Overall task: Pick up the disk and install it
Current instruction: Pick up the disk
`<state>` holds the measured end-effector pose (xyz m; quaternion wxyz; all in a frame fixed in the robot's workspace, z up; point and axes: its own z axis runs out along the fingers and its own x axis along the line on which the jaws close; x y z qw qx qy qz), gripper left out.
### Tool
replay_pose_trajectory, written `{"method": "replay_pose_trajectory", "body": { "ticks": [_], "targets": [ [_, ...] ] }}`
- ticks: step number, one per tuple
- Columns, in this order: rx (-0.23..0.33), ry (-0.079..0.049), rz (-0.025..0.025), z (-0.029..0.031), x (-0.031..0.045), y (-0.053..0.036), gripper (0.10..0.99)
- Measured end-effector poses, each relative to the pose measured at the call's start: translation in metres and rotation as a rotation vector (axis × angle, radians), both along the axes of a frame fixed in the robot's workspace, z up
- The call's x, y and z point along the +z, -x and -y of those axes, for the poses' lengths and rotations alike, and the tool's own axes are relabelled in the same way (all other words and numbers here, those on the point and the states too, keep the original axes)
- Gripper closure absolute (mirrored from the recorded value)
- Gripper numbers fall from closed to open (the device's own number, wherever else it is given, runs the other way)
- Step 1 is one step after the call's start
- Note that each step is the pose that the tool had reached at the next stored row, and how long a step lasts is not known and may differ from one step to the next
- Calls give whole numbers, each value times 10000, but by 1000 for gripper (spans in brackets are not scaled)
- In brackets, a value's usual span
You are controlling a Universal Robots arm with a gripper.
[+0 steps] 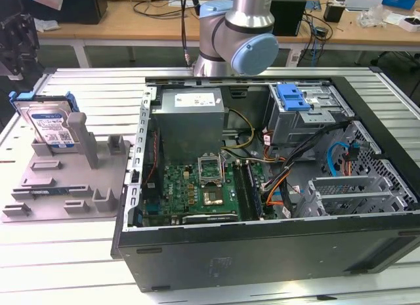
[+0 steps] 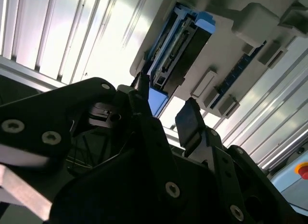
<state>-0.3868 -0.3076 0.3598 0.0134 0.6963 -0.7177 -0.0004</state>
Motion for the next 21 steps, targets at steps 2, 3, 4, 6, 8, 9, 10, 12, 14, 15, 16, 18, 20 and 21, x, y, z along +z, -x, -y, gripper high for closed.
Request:
{"method": "replay_pose_trajectory", "body": {
  "ticks": [2,3,4,6,8,9,10,12,14,15,16,18,20,21],
  "targets": [
    [28,-1,34,0,-4,10,592],
    [44,-1,45,0,-5,21,592],
    [51,0,49,0,-6,31,592],
    [65,0,50,1,-8,48,592],
    [86,0,50,0,-10,63,592],
    [96,0,49,0,-11,68,592],
    [111,-1,50,0,-14,74,592],
    [145,-2,52,0,-24,84,592],
    [196,0,48,1,-46,98,592],
    [208,0,49,2,-53,103,592],
    [218,0,48,2,-59,107,592],
    [239,-1,50,4,-72,116,592],
    [262,-2,52,7,-86,127,592],
    [272,-2,51,8,-90,132,592]
  ]
}}
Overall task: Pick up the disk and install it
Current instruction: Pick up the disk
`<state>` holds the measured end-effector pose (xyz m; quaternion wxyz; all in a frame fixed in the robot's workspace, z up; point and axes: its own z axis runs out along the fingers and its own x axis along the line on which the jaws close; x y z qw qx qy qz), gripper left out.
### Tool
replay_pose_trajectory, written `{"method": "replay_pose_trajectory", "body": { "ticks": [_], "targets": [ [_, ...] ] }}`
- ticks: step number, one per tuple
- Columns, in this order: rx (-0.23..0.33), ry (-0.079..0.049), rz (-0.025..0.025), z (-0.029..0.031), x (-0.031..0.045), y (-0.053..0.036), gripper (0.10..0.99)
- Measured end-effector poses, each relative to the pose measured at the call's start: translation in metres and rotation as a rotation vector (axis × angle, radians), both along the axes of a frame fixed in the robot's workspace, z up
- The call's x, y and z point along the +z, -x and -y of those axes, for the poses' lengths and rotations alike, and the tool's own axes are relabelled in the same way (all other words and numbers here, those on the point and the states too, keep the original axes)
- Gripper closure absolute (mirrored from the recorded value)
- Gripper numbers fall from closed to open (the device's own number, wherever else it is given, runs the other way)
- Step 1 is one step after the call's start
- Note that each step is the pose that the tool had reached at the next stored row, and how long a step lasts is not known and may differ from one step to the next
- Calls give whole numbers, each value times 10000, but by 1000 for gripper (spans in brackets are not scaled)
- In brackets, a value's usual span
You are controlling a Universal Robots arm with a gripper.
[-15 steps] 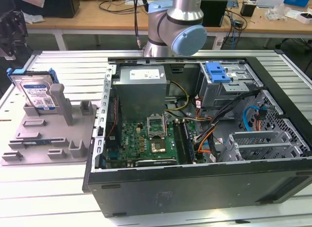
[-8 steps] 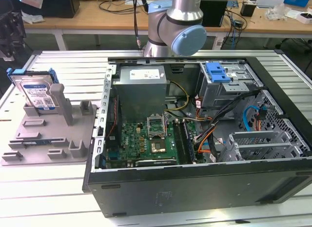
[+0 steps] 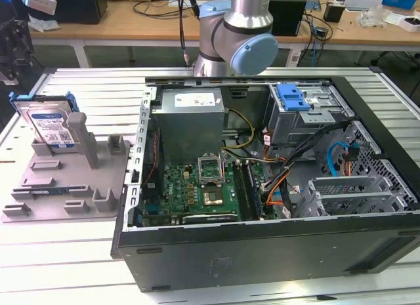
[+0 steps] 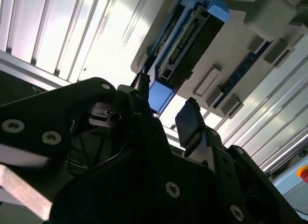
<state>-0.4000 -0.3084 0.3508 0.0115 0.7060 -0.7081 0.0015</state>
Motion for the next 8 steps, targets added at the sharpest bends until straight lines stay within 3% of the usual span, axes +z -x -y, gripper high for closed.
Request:
{"method": "replay_pose_trajectory", "body": {
  "ticks": [8],
  "targets": [
    [116,1,-2,32,-46,27,592]
  ]
}}
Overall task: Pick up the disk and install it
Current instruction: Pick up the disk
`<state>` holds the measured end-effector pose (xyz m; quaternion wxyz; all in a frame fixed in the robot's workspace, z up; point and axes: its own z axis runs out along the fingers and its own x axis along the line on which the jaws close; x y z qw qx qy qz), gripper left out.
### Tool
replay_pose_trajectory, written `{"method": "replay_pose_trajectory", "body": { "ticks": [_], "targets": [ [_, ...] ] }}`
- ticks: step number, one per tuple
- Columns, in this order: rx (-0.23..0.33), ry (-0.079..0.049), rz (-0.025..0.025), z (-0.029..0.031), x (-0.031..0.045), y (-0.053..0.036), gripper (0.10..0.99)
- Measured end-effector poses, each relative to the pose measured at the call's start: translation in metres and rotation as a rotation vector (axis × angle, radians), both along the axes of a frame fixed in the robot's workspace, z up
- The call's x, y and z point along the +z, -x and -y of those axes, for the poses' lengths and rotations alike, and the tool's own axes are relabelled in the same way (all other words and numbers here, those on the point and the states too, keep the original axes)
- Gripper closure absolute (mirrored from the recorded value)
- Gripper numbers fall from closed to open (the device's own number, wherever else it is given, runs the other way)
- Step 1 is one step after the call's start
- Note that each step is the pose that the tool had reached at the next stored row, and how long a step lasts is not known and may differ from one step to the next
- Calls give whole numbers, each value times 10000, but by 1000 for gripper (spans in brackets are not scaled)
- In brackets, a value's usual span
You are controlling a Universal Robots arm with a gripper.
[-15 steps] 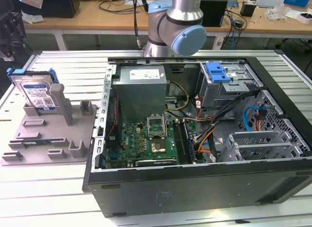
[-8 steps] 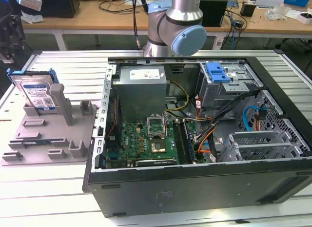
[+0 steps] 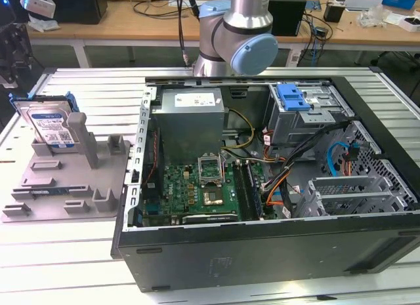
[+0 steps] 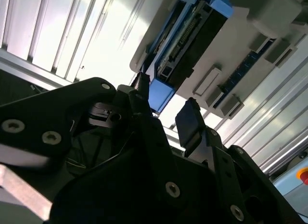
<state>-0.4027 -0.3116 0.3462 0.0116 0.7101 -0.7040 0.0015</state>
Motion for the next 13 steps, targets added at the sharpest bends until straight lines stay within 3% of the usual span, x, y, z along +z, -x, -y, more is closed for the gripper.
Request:
{"method": "replay_pose_trajectory", "body": {
  "ticks": [5,13],
  "targets": [
    [30,0,1,37,-5,1,592],
    [30,2,-1,38,-5,2,592]
  ]
}}
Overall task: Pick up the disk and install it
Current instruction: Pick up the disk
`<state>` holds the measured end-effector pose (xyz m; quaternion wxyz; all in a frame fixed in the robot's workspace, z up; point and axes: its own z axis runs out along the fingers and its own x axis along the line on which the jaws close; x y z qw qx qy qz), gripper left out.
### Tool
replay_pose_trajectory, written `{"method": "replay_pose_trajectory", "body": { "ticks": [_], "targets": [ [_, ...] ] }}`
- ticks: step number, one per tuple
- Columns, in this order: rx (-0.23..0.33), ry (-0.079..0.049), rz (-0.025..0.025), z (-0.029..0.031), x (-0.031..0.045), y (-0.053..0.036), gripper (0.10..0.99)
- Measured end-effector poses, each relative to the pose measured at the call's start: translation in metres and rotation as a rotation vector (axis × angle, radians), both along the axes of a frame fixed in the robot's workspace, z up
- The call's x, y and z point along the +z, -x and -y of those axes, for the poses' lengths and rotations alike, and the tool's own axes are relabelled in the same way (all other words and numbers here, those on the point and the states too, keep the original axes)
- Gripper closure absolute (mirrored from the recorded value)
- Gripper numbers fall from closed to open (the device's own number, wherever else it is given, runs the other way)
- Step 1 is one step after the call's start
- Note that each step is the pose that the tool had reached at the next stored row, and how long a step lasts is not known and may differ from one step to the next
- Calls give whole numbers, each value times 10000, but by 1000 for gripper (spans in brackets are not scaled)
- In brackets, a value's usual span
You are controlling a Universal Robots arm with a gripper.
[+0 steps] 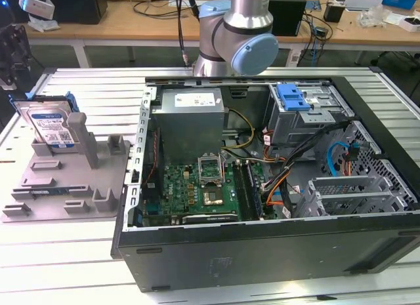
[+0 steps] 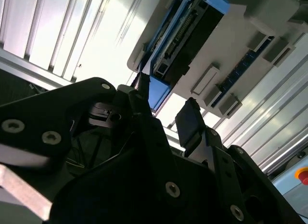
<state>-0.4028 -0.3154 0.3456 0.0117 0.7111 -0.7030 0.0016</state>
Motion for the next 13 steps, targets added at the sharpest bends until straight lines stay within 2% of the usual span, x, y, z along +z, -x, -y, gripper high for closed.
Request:
{"method": "replay_pose_trajectory", "body": {
  "ticks": [13],
  "targets": [
    [0,-1,2,0,-91,0,592]
  ]
}}
